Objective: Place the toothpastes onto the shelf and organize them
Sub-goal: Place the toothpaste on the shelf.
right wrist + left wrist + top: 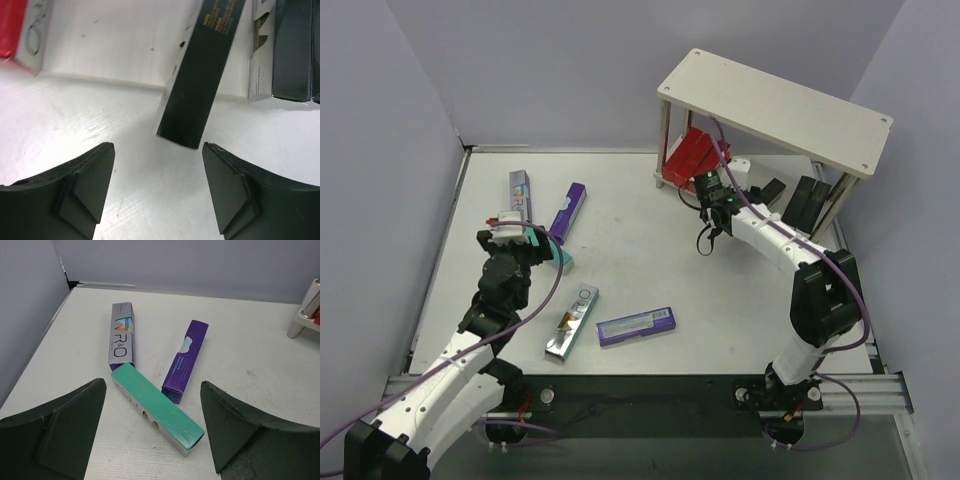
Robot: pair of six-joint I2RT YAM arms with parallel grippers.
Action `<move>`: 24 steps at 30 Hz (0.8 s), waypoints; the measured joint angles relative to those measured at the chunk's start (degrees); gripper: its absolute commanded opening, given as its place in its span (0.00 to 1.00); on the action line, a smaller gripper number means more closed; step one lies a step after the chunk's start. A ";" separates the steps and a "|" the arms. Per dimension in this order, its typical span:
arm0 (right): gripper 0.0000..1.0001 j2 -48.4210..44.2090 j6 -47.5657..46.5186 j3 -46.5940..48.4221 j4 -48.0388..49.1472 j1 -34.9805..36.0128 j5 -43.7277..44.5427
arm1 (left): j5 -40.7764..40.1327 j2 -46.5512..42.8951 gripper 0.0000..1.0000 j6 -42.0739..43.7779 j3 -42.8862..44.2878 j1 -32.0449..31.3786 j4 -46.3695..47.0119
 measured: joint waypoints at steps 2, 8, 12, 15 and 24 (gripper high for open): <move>0.72 -1.01 -3.08 -0.55 0.00 1.99 0.31 | 0.00 0.09 0.87 0.02 0.00 -0.02 0.00; 0.72 -0.57 -19.43 -0.92 0.31 4.74 1.60 | 0.00 0.11 0.87 0.13 0.00 -0.04 0.02; 0.72 0.11 -33.55 -1.16 2.32 4.57 2.75 | 0.00 0.11 0.87 0.17 0.00 -0.07 0.02; 0.71 0.68 -42.29 -1.36 3.82 4.55 2.78 | 0.07 0.11 0.87 0.17 0.00 -0.07 0.02; 0.64 6.80 -56.70 -1.36 5.92 4.07 1.64 | 0.57 0.09 0.87 0.48 0.00 -0.48 0.02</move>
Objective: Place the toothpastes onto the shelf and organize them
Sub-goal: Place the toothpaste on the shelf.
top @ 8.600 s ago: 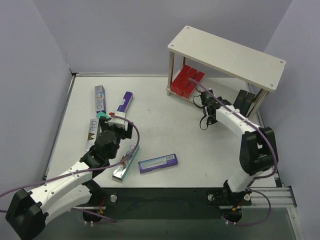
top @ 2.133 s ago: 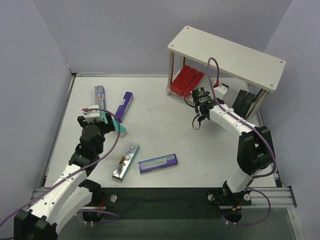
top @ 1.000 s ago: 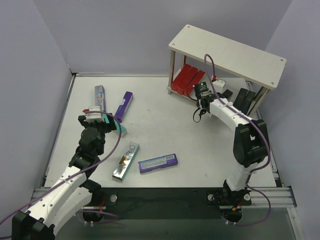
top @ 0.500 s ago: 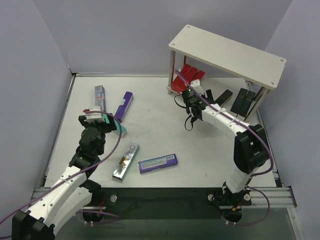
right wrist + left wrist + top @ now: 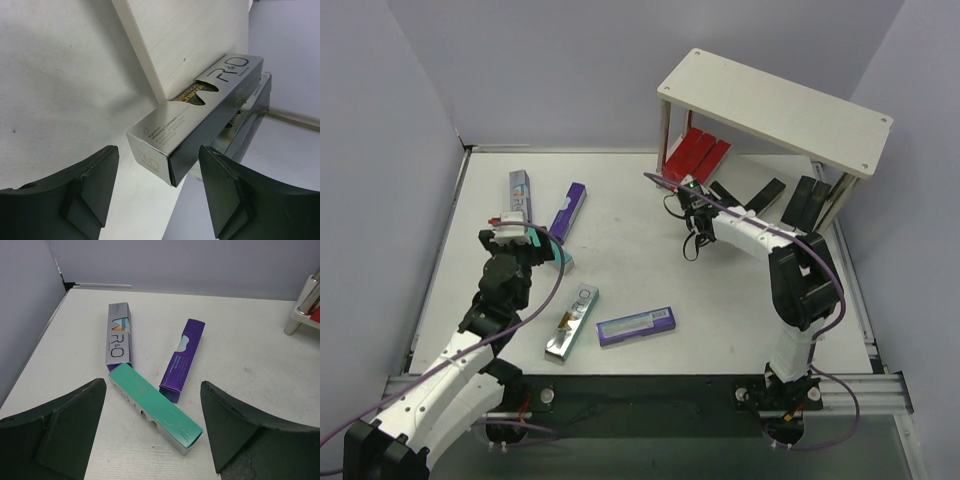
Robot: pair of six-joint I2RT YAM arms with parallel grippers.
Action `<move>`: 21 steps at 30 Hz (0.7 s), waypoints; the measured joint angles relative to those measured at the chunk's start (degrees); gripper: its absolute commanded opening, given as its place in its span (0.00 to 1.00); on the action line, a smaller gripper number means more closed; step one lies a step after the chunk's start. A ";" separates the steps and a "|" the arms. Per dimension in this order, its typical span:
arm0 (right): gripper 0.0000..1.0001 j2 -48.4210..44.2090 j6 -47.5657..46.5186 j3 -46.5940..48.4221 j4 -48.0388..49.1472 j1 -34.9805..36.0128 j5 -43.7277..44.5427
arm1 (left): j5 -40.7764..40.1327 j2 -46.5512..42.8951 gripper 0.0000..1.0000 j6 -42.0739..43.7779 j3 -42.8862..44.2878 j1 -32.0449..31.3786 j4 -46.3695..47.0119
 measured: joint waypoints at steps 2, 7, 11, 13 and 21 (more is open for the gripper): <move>0.62 1.07 -1.60 0.00 0.02 -0.48 -0.22 | 0.04 0.00 0.87 0.15 0.00 -0.02 -0.02; 0.58 1.75 -4.22 0.00 0.22 -2.54 -0.22 | 0.11 0.00 0.87 0.61 0.00 -0.24 0.00; 0.53 1.75 -5.35 0.00 0.39 -4.15 -0.28 | 0.50 0.00 0.87 0.76 0.00 -0.28 0.00; 0.50 1.75 -5.84 0.00 0.48 -4.98 -0.39 | 0.63 0.00 0.87 0.79 0.00 -0.37 0.00; 0.49 1.75 -7.74 0.00 0.92 -7.34 -1.55 | 1.18 0.09 0.87 0.83 0.00 -0.59 0.00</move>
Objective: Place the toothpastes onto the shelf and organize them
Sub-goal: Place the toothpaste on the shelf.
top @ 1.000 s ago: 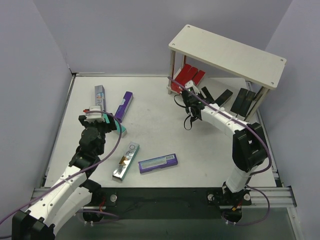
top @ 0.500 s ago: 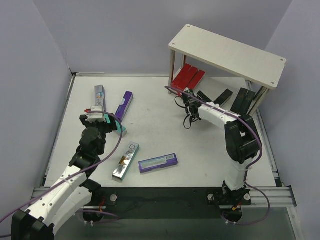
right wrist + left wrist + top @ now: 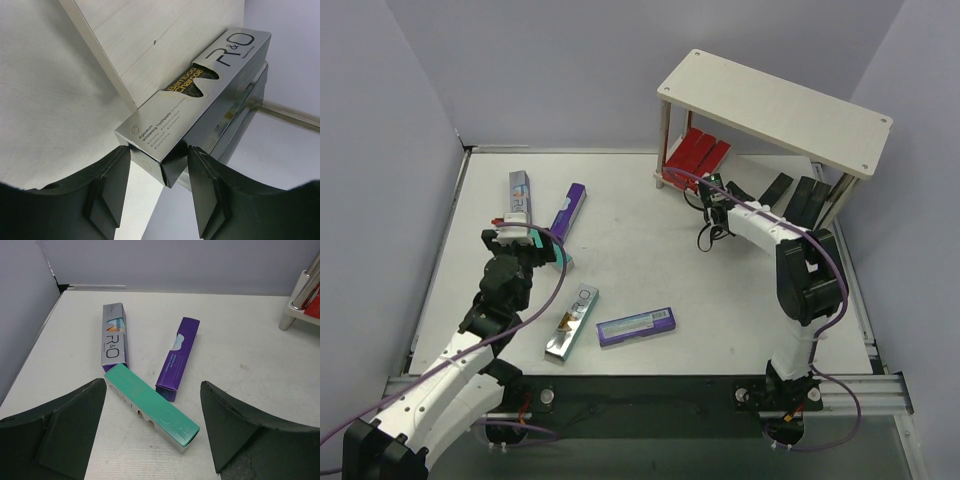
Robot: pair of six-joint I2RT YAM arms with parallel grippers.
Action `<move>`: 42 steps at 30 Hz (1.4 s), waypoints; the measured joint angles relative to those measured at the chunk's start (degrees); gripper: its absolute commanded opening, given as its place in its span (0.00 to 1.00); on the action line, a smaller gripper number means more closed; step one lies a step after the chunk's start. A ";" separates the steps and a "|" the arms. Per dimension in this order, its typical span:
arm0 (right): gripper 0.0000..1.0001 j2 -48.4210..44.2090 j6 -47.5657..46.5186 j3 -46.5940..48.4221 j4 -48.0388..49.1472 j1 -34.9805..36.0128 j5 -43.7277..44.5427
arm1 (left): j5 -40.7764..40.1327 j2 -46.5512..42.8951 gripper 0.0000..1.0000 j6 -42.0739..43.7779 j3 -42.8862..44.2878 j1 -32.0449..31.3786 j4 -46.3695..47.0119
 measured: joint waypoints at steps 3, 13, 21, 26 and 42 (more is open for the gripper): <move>0.49 0.00 -0.66 0.00 0.24 -0.52 -0.15 | 0.13 0.09 0.87 0.07 0.00 0.00 0.02; 0.49 -0.02 -2.29 -0.76 0.72 -2.16 0.57 | 0.39 0.63 0.87 0.13 -0.02 0.00 0.20; 0.48 -0.07 -2.36 -1.81 1.11 -3.43 2.38 | 0.44 0.81 0.87 0.15 -0.02 0.00 0.37; 0.48 -0.24 -2.43 -2.58 1.20 -3.76 3.50 | 0.61 1.03 0.87 0.15 -0.02 0.00 0.37; 0.48 -0.24 -2.29 -2.60 1.16 -5.27 6.08 | 0.90 1.20 0.87 0.17 -0.02 0.00 0.39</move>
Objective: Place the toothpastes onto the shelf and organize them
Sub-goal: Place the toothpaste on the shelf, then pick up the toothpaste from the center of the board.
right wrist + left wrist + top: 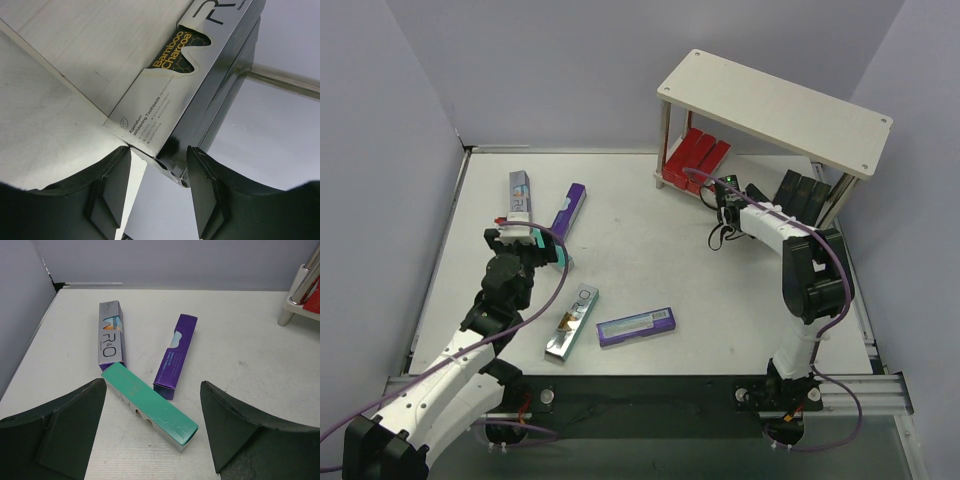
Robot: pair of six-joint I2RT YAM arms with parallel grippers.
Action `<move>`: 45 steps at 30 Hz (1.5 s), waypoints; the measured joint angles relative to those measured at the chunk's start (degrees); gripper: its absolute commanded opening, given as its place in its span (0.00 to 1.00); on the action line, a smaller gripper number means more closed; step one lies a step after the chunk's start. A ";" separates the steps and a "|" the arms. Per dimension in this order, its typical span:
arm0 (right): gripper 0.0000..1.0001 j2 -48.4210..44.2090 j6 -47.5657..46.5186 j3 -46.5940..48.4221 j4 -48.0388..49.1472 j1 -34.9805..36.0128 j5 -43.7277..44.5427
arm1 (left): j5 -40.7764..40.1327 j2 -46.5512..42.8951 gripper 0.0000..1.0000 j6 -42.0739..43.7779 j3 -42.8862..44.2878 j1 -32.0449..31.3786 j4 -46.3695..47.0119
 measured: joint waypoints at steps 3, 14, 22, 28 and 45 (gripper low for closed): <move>0.52 0.00 0.00 0.00 0.00 0.02 0.11 | 0.02 0.00 0.87 0.00 0.00 0.00 0.00; 0.87 -7.19 4.22 0.00 -2.73 8.04 -1.79 | 0.76 0.26 0.87 0.00 0.00 0.00 0.00; 0.97 -20.65 15.19 -0.11 -7.85 16.28 -11.93 | 1.70 1.33 0.87 -0.66 0.04 0.00 -1.09; 0.97 -33.55 26.47 -5.70 -8.55 18.43 -25.99 | 3.98 1.99 0.88 -4.76 2.62 -0.04 -9.81; 0.97 -53.55 44.52 -28.02 -3.41 18.36 -50.84 | 11.26 14.75 0.92 -21.59 13.53 -7.67 -43.15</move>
